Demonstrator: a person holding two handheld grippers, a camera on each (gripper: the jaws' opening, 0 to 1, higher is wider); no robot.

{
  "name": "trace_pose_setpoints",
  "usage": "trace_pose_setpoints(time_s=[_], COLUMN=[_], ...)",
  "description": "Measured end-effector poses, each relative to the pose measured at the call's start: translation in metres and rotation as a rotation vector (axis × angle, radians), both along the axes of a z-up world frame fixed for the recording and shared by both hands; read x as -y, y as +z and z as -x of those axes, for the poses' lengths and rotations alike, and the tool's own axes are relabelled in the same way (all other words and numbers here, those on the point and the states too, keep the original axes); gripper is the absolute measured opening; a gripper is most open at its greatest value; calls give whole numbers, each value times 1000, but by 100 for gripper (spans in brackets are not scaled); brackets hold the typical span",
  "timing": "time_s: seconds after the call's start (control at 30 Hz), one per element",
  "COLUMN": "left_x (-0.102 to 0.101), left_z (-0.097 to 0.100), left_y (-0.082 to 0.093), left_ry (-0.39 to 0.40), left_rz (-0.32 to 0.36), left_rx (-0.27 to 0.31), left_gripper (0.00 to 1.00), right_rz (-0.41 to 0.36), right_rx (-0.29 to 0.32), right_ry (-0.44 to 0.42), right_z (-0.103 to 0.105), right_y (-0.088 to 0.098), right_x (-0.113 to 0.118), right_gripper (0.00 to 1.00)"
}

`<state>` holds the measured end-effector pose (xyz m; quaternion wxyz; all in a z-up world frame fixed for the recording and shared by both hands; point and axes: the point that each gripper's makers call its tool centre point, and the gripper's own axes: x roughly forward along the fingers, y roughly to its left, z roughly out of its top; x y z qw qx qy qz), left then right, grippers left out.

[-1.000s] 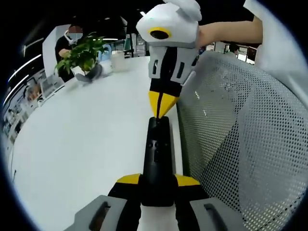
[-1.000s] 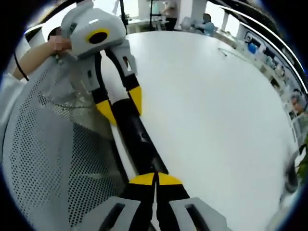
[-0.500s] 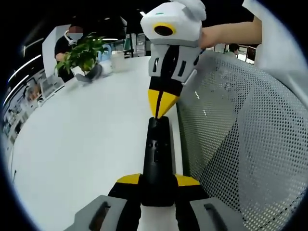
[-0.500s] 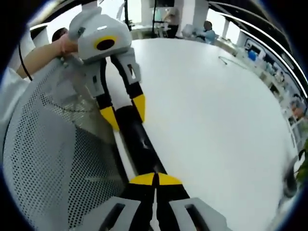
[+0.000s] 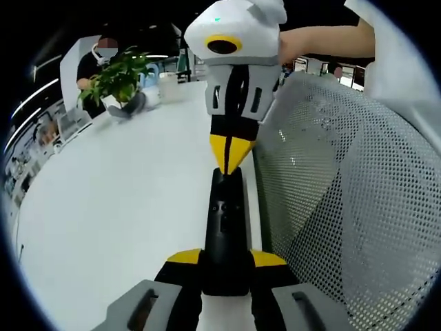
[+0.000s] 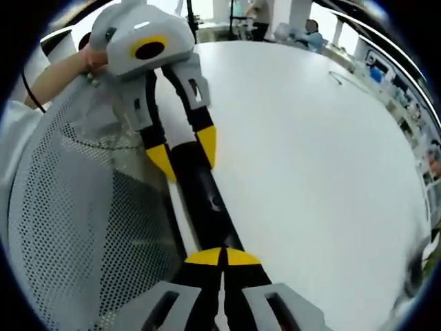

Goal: Press the specified remote control buttons in sequence, fully releasing each button before pressing the next.

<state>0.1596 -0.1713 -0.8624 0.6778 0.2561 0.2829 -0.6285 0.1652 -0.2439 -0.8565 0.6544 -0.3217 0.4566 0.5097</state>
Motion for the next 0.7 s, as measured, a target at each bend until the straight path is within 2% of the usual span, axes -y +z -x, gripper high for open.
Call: trace_pose_setpoints(time_s=[0.23, 0.37, 0.47, 0.53, 0.7], left_x=[0, -1, 0, 0, 0], left_z=[0, 0, 0, 0, 0], left_y=[0, 0, 0, 0, 0], left_ry=[1, 2, 2, 2, 6], left_rz=[0, 1, 1, 0, 4], left_rx=[0, -1, -1, -1, -2], left_gripper=[25, 25, 25, 25, 25], right_rz=[68, 66, 31, -11, -143], right_rx=[-9, 5, 31, 39, 30], right_ry=[46, 39, 38, 9, -116], right_z=[1, 1, 1, 1, -1], right_y=[-1, -1, 0, 0, 2], right_x=[-1, 1, 2, 1, 2], right_gripper=[0, 0, 0, 0, 0])
